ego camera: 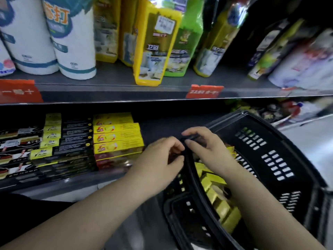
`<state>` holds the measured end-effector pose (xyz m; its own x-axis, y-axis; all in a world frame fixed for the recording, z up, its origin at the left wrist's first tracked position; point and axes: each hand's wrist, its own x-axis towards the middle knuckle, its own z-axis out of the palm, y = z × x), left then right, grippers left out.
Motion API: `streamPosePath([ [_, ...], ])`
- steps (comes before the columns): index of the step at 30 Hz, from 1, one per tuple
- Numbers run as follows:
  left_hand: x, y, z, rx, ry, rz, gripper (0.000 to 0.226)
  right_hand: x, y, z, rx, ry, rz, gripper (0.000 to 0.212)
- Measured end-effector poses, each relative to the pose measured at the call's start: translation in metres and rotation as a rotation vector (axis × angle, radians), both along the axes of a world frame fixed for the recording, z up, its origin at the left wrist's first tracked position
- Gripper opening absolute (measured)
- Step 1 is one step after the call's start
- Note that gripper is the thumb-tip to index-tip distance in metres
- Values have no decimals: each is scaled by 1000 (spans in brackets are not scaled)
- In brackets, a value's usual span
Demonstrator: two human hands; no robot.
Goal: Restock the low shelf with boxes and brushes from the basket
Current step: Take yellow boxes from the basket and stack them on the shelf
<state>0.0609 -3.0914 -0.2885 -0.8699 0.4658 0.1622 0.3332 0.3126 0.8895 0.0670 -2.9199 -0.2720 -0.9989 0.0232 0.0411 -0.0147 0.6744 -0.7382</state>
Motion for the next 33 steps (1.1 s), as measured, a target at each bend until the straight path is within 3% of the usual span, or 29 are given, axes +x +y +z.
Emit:
streamPosePath([
  [4,-7,53,11,-215,241,-248,19,25,57,-17,-54,-117,-198,17],
  [8,-13,107,6,-375,284,-443,22,41,122,-55,-96,-258,-466,16],
  [13,-23,151,-22,-380,200,-521,20,47,195,-116,0,-543,-701,16],
  [16,-30,169,-35,-360,77,-515,16,46,225,-142,130,-725,-792,48],
  [18,-33,177,-43,-339,-23,-518,11,51,233,-153,187,-826,-848,59],
  [21,-36,187,-50,-336,-99,-531,10,60,239,-180,-66,-837,-950,43],
  [23,-37,191,-51,-345,-119,-538,13,63,240,-199,-191,-835,-1094,47],
  [27,-38,194,-53,-347,-164,-521,20,67,239,-217,129,-879,-1258,67],
  [33,-39,191,-52,-324,-227,-498,18,71,244,-221,157,-917,-1212,73],
])
